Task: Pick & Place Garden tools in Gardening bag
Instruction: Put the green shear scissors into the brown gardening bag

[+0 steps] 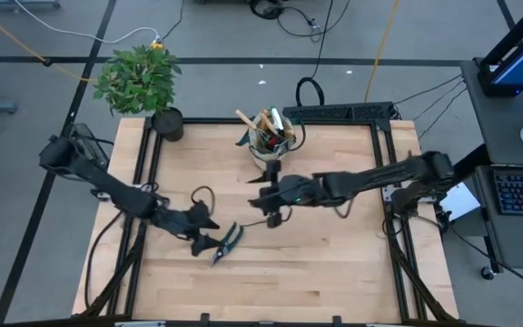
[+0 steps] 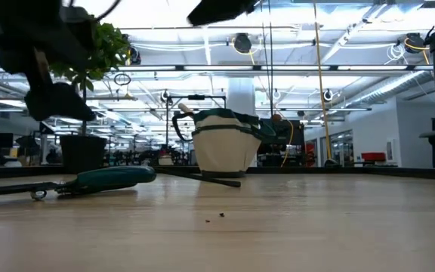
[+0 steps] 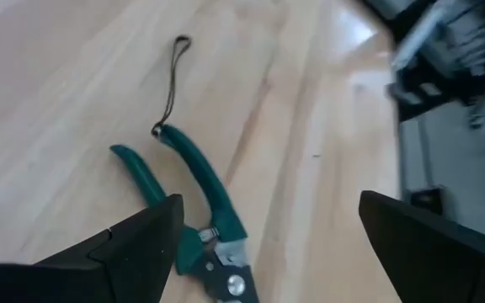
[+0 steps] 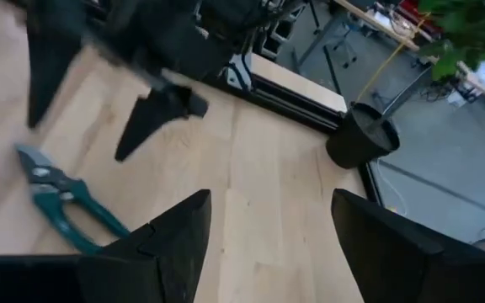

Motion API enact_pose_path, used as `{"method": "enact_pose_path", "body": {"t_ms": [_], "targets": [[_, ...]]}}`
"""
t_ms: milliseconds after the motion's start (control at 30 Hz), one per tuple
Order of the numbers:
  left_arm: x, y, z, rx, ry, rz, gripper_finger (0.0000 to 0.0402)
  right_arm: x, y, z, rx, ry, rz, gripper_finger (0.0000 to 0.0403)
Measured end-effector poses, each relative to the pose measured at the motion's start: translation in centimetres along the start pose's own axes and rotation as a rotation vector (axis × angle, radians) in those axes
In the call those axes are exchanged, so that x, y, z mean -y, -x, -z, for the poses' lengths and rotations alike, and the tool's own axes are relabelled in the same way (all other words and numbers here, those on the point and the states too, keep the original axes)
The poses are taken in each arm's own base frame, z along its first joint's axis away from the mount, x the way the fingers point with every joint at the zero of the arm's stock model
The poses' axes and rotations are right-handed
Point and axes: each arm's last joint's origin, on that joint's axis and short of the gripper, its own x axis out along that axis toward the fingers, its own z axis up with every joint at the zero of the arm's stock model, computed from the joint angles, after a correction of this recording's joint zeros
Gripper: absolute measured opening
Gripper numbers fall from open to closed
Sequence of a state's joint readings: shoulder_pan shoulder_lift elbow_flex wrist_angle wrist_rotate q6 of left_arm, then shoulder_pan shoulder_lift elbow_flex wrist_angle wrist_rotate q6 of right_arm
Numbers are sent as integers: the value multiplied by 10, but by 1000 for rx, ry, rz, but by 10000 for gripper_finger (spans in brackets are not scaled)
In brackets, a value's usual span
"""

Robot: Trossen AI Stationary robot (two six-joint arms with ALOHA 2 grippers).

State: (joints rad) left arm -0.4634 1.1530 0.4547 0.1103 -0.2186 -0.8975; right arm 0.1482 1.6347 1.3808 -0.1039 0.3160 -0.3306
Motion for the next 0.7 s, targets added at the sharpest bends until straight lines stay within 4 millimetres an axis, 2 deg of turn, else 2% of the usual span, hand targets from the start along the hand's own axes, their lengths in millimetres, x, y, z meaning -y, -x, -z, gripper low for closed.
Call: {"method": "enact_pose_path", "body": {"t_ms": [167,367,500,700], "targets": [[2,-26,-8,-82,113,-178,365,18,41,-11,12,-86,5,240],[1,-46,-20,-196,210,-435,365,30,73,-15,14,-161,4,240],[-5,-54,-23,-228,261,-539,365,32,81,-15,8,-178,-3,240],[-17,-66,-21,-272,311,-580,365,31,83,-12,-17,-172,-15,240]]}}
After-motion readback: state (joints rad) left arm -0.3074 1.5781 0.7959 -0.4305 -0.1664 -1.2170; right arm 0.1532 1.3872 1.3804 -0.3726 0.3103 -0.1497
